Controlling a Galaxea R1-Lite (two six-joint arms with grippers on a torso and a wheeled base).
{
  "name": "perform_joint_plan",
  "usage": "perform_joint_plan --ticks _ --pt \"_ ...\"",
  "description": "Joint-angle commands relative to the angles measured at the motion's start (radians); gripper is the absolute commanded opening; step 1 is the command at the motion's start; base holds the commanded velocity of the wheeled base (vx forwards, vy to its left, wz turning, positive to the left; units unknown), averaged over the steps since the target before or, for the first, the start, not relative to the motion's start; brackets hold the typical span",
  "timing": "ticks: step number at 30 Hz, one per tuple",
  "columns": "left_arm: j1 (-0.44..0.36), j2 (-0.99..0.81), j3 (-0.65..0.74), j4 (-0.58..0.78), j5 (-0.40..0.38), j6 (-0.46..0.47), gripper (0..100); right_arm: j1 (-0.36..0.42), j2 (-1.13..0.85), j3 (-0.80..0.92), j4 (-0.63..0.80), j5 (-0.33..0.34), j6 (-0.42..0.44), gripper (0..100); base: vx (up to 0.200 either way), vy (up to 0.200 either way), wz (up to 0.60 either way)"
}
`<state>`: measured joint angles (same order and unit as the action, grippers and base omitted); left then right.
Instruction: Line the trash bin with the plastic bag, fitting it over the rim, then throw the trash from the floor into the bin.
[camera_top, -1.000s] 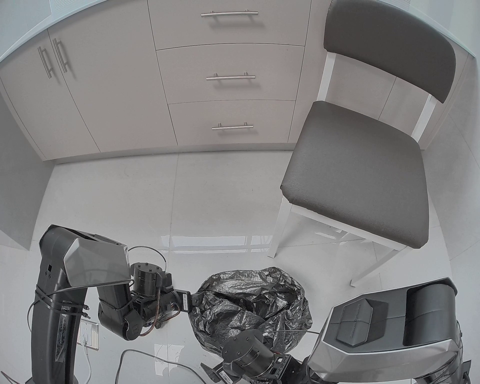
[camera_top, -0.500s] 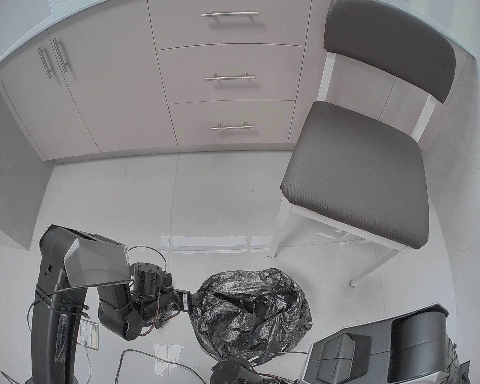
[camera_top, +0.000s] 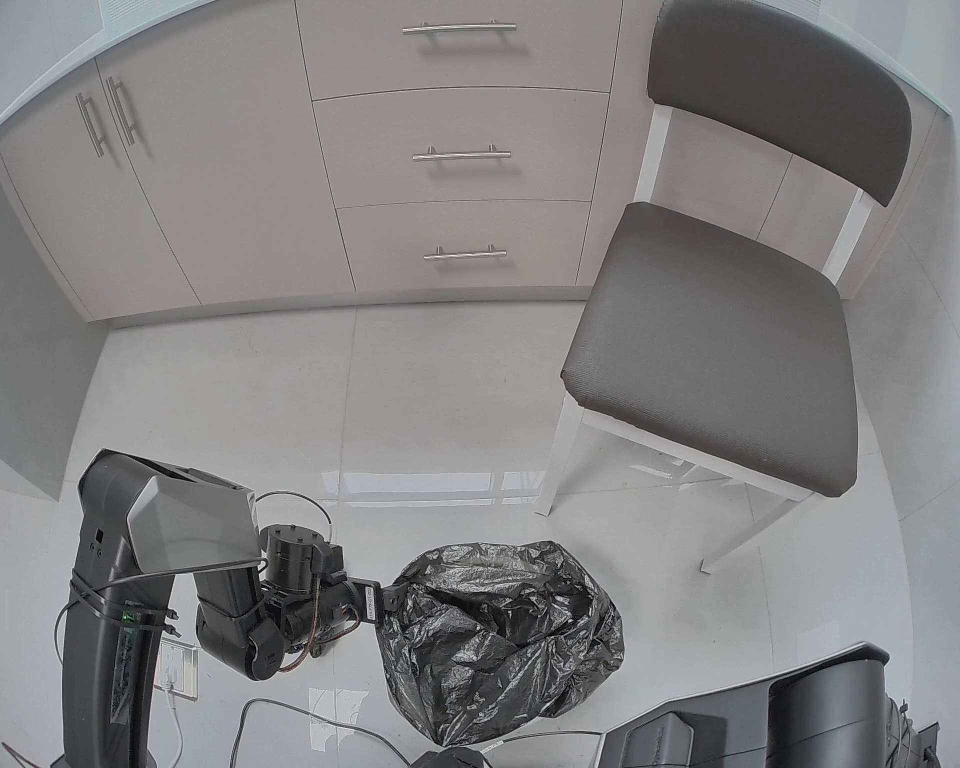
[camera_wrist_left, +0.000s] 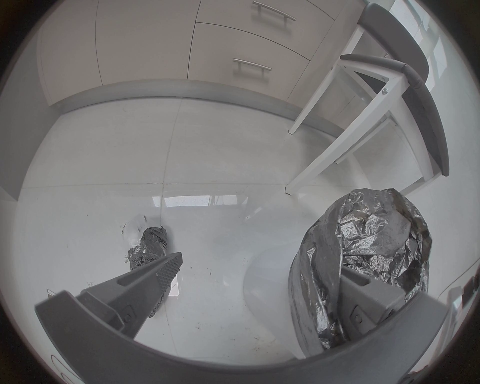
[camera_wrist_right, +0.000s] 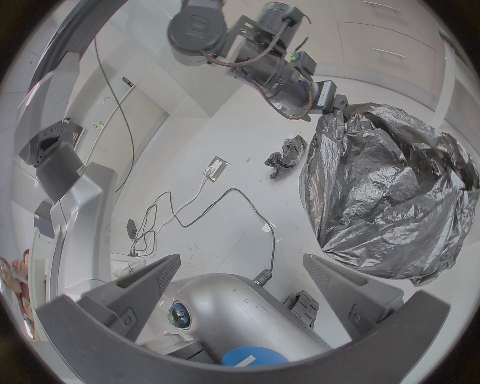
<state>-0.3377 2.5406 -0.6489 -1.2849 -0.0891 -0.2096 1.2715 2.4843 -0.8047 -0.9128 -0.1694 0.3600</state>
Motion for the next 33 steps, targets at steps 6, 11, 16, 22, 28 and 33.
perform_joint_plan --ticks 6,11,16,22,28,33 --pt "0.000 0.001 0.000 -0.001 0.000 -0.001 100 0.035 0.001 0.005 0.003 0.007 0.020 100 0.000 0.000 0.00" --pt "0.000 0.001 0.002 -0.001 0.000 -0.001 100 0.086 -0.002 0.013 0.005 0.007 0.039 100 0.000 0.000 0.00" --pt "0.000 -0.007 0.008 -0.017 0.000 -0.033 100 0.062 -0.034 0.012 0.005 -0.004 0.033 100 0.000 0.000 0.00" --pt "-0.064 -0.097 0.137 -0.053 0.011 -0.122 100 -0.049 -0.186 0.028 0.006 -0.018 0.000 100 0.000 0.000 0.00" --pt "-0.135 -0.240 0.305 -0.143 0.012 -0.159 100 -0.161 -0.323 0.053 0.005 -0.032 -0.027 100 0.000 0.000 0.00" --pt "-0.188 -0.273 0.382 -0.146 0.014 -0.159 100 -0.216 -0.364 0.067 0.002 -0.052 -0.032 100 0.000 0.000 0.00"
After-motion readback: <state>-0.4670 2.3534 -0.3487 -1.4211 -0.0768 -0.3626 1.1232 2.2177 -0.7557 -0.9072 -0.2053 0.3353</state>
